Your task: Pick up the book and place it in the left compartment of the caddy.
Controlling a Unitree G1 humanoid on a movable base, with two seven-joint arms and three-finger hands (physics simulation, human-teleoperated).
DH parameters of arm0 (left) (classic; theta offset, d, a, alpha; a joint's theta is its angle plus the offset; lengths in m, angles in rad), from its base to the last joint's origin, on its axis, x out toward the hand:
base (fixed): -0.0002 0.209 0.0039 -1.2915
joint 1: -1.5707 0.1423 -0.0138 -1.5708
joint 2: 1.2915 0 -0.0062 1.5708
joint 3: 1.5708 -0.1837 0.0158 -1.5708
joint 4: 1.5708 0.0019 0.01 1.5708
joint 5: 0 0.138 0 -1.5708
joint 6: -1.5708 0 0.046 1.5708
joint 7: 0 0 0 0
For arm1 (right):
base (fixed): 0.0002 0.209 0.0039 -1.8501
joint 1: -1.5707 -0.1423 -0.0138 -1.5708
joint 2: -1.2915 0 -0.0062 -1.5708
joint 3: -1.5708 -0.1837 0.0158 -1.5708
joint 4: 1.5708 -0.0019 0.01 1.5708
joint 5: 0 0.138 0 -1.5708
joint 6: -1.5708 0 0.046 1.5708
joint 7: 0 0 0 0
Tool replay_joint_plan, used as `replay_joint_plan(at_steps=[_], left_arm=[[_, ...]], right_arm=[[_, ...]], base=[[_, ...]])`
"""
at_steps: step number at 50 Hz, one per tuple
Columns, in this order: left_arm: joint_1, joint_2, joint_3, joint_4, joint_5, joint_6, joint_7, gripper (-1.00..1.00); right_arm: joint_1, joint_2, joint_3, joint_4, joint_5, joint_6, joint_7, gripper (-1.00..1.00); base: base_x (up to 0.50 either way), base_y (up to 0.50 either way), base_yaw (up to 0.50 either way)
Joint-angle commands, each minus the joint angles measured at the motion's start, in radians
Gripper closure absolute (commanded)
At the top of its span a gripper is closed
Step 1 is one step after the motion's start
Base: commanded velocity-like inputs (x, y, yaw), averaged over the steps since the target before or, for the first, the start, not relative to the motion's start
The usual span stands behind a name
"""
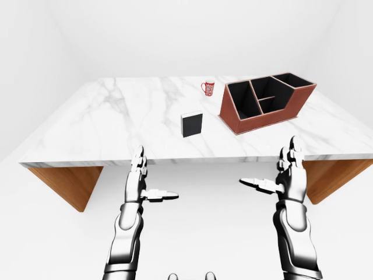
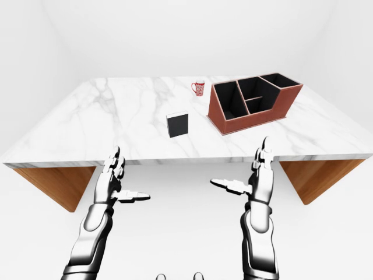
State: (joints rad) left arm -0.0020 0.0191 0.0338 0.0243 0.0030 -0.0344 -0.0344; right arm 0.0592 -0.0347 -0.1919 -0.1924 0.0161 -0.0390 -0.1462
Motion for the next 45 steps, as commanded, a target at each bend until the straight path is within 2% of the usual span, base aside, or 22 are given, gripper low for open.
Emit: replay_joint_plan(at_steps=[1,6,7,9,12,17,18,20,22,25,26,27,28,31,37,39,41,45], left_arm=[[0.002,0.000,0.000,0.011,0.001,-0.010,-0.003,-1.00],[0.007,-0.001,-0.003,-0.008,0.002,0.002,-0.002,-1.00],[0.007,-0.001,-0.003,-0.011,0.000,0.001,-0.004,-1.00],[0.004,-0.001,-0.003,-0.001,0.000,-0.007,-0.005,-1.00],[0.004,-0.001,-0.003,-0.003,0.000,-0.008,-0.005,-1.00],[0.003,-0.001,-0.004,-0.006,0.002,-0.003,-0.004,-1.00],[0.003,-0.001,-0.004,-0.005,0.002,-0.003,-0.004,-1.00],[0.006,-0.002,-0.006,-0.015,0.005,0.005,-0.003,-1.00],[0.002,-0.002,-0.004,-0.004,0.003,-0.001,-0.003,-1.00],[0.002,-0.002,-0.005,-0.008,0.003,0.003,-0.003,-1.00],[0.006,-0.002,-0.006,-0.014,0.005,0.004,-0.002,-1.00],[0.009,-0.003,-0.007,-0.024,0.005,0.012,-0.002,-1.00],[0.005,-0.002,-0.006,-0.015,0.006,0.007,-0.002,-1.00],[0.008,-0.003,-0.007,-0.023,0.006,0.012,-0.001,-1.00],[0.005,-0.003,-0.005,-0.009,0.004,0.003,-0.001,-1.00],[0.007,-0.003,-0.006,-0.013,0.005,0.005,0.000,-1.00],[0.002,-0.002,-0.004,0.002,0.006,-0.005,0.000,-1.00],[0.006,-0.002,-0.005,-0.007,0.005,0.001,-0.001,-1.00]], right_arm=[[0.028,0.000,-0.063,-0.048,0.014,-0.006,-0.050,-1.00],[0.043,0.004,-0.082,-0.095,0.000,0.009,-0.071,-1.00],[0.047,0.003,-0.095,-0.110,-0.008,0.024,-0.083,-1.00],[0.048,0.000,-0.118,-0.104,0.011,0.016,-0.075,-1.00],[0.057,0.001,-0.135,-0.136,0.022,0.035,-0.068,-1.00],[0.070,-0.021,-0.217,-0.225,0.041,0.087,-0.040,-1.00],[0.068,-0.018,-0.221,-0.227,0.037,0.089,-0.035,-1.00],[0.076,-0.019,-0.282,-0.275,0.091,0.123,-0.009,-1.00],[0.076,-0.017,-0.309,-0.280,0.109,0.126,0.001,-1.00],[0.076,-0.012,-0.326,-0.287,0.121,0.126,0.006,-1.00],[0.071,-0.016,-0.342,-0.258,0.131,0.116,0.012,-1.00],[0.075,-0.018,-0.347,-0.277,0.131,0.125,0.013,-1.00],[0.085,-0.018,-0.378,-0.312,0.144,0.126,0.008,-1.00],[0.092,-0.018,-0.429,-0.336,0.176,0.126,0.024,-1.00],[0.101,-0.014,-0.497,-0.363,0.231,0.126,0.050,-1.00],[0.109,-0.010,-0.535,-0.357,0.267,0.126,0.059,-1.00],[0.117,-0.017,-0.571,-0.364,0.285,0.126,0.063,-1.00],[0.128,-0.025,-0.659,-0.382,0.358,0.126,0.070,-1.00]], base=[[0.00,0.00,0.00],[0.00,0.00,0.00],[0.00,0.00,0.00],[0.00,0.00,0.00],[0.00,0.00,0.00],[0.00,0.00,0.00],[0.00,0.00,0.00],[0.00,0.00,0.00],[0.00,0.00,0.00],[0.00,0.00,0.00],[0.00,0.00,0.00],[0.00,0.00,0.00],[0.00,0.00,0.00],[0.00,0.00,0.00],[0.00,0.00,0.00],[0.00,0.00,0.00],[0.00,0.00,0.00],[0.00,0.00,0.00]])
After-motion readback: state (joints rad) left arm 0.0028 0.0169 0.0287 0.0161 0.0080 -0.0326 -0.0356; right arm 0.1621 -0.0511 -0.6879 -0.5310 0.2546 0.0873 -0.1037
